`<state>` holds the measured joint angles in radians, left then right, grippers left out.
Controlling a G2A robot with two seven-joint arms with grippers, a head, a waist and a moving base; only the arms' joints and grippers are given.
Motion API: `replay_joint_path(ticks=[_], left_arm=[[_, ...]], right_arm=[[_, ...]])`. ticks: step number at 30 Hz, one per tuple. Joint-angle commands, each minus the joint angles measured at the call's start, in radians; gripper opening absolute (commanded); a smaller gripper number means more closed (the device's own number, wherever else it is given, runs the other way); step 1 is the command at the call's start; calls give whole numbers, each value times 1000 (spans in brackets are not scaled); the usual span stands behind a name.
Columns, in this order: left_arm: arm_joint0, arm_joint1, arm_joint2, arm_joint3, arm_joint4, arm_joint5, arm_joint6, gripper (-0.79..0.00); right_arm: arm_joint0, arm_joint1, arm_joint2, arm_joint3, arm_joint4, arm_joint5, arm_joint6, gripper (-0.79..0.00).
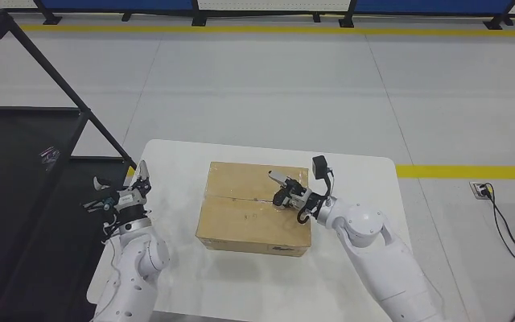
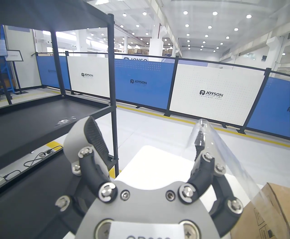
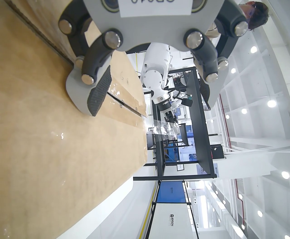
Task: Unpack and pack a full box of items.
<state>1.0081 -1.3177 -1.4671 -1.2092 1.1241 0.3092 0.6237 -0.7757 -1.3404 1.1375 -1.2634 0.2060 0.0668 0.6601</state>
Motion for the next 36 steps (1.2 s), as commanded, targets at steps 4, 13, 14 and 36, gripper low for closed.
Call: replay_joint_path(ticks=[4,13,14,36], left_arm=[[-2,-3,-6,-24,-2,-6,-6,0],[11,-7,-20,-106,6,-12,-30,0],[13,-7,-22,-118,7,-13,-34,0],[36,-16,5,-321,110,-34,-135,0]], right_arm=[[-6,2,4,-2,0,-3,2,0],[-13,3,9,-4,3,-7,1,0],[-14,3,9,-4,2,-7,0,0],[-46,10,45,-50,6,-7,-48,0]])
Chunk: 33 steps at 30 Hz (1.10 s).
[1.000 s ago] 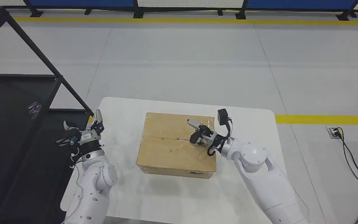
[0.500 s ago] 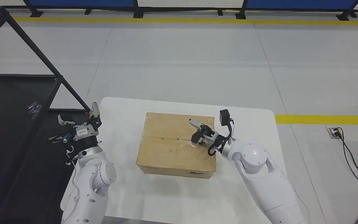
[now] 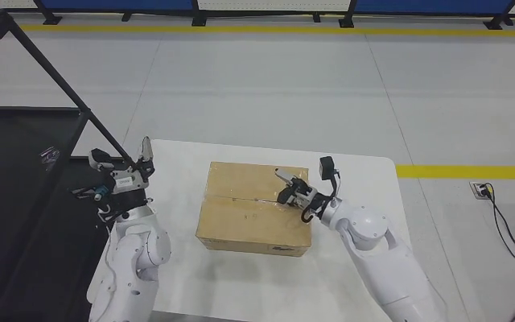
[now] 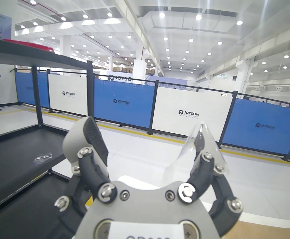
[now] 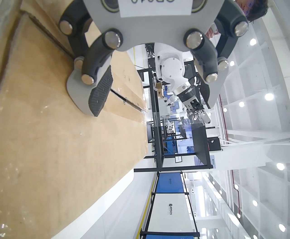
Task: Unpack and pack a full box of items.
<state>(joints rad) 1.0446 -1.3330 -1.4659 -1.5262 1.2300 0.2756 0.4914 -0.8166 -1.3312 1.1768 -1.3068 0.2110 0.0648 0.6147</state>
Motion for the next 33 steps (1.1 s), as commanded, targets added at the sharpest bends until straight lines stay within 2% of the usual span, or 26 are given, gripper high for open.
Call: replay_joint_path(ticks=[1,20,33], left_arm=[[-2,-2,8,-9,10,0,-7,0],[-31,-28,155,-44,116,-26,-64,0],[-38,-48,231,-45,150,-29,-61,0]], right_arm=[[-15,3,15,-19,2,-13,-3,0],[-288,56,249,-257,54,-99,10,0],[-310,66,275,-245,82,-111,17,0]])
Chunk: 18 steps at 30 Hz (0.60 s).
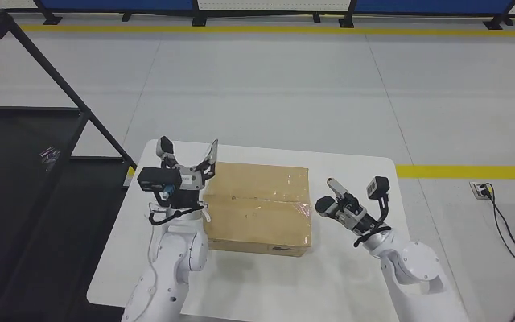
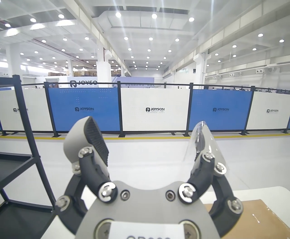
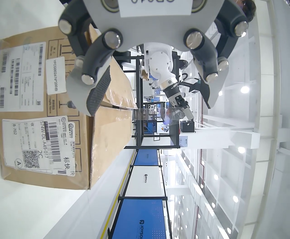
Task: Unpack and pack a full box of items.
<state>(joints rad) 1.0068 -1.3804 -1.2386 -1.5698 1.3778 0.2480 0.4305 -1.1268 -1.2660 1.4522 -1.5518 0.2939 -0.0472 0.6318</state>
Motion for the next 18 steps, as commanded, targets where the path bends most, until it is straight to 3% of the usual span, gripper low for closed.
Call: replay_joint_path(ticks=[1,18], left_arm=[[0,-2,9,-3,6,-2,0,0],[14,-16,21,-24,32,-22,-6,0]], right_arm=[[0,1,-1,0,1,2,-3,0],[1,7,-14,1,8,-5,-14,0]])
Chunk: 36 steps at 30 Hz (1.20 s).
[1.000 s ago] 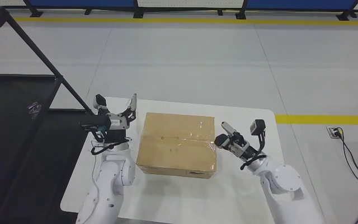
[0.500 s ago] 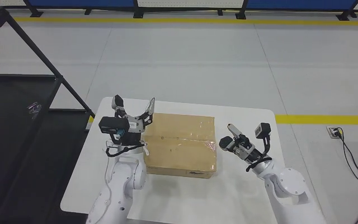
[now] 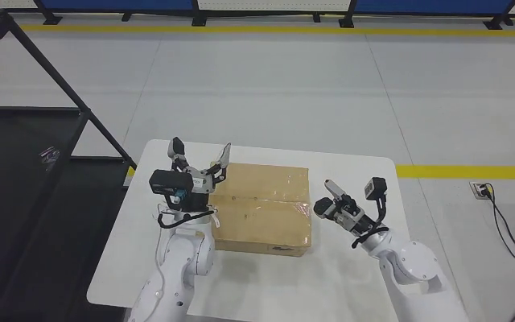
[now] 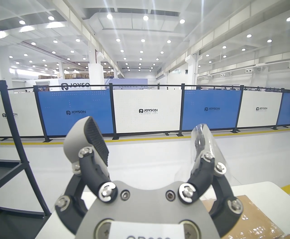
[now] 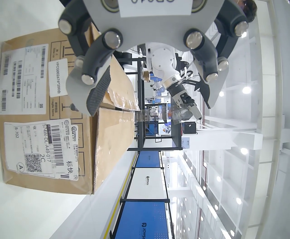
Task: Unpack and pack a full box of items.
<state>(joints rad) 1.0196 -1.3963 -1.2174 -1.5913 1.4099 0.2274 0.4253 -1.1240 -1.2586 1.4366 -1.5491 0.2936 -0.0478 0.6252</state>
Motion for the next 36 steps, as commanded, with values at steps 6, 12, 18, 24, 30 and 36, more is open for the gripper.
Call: replay_joint_path(ticks=[6,12,18,24,30,36], left_arm=[[7,-4,-1,-10,3,-9,-3,0],[7,-8,-3,-9,8,-17,-7,0],[10,-12,-5,-10,12,-21,-9,0],[16,-15,-8,-13,15,-27,-11,0],[19,-19,-2,-13,28,-38,-15,0],[20,-23,4,-8,39,-42,-19,0]], right_arm=[[-13,-3,-6,-18,69,-27,-13,0],[68,-13,-74,16,72,39,-54,0],[172,-15,-134,87,9,126,5,0],[222,-17,-170,144,-17,161,32,0],[229,-20,-190,163,-11,142,29,0],[245,-25,-215,177,-18,142,23,0]])
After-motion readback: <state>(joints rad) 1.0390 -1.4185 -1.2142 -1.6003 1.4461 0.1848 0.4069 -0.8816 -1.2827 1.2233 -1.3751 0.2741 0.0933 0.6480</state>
